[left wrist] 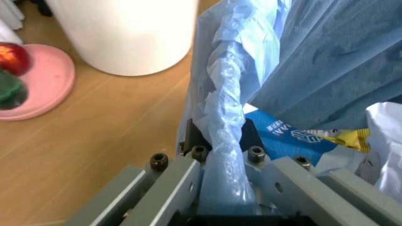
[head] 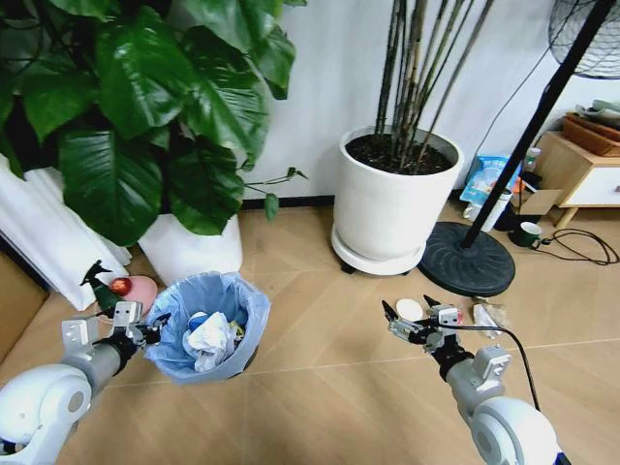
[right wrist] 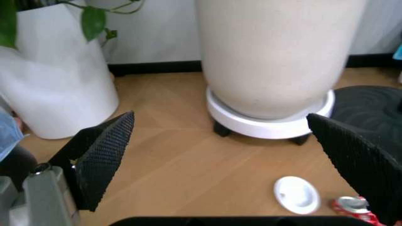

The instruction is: Pick up the trash bin and place the garbage on the floor into it.

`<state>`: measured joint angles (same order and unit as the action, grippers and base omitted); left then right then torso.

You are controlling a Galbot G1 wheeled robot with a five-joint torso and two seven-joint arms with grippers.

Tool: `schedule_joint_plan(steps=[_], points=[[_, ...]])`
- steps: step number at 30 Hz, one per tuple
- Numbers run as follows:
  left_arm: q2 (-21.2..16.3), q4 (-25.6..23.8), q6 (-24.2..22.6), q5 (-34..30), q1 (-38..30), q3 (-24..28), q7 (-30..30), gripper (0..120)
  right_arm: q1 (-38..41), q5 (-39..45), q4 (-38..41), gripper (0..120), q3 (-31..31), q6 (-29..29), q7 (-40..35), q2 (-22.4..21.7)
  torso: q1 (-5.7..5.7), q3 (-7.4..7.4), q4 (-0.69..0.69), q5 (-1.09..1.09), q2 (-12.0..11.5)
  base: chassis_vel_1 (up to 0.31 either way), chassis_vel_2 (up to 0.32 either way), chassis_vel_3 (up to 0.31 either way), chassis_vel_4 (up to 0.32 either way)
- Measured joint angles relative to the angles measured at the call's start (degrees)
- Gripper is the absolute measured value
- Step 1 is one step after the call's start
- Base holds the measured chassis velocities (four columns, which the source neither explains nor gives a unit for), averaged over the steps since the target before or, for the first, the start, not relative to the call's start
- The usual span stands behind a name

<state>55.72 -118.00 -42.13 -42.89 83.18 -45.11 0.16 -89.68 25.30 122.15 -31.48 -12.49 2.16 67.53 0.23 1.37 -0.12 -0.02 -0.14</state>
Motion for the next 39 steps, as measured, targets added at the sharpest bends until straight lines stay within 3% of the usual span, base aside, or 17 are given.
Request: schedule_joint_plan(steps=[25, 39], points=[[0.89, -0.11, 0.00, 0.78, -0.22, 0.78, -0.27, 0, 0.75, 0.49, -4.17, 100, -3.40, 1.57, 2.02, -0.94, 0.00, 0.00, -0.01, 0.01, 0.00, -0.195, -0.197, 0.198, 0.195], [1.30, -0.26, 0.00, 1.18, 0.11, 0.84, -0.27, 0, 12.95, -1.30, -26.65, 100, -0.06, 4.38, 1.85, -3.33, 0.00, 0.01, 0.00, -0.02, 0.00, -0.030, -0.038, 0.046, 0.042]])
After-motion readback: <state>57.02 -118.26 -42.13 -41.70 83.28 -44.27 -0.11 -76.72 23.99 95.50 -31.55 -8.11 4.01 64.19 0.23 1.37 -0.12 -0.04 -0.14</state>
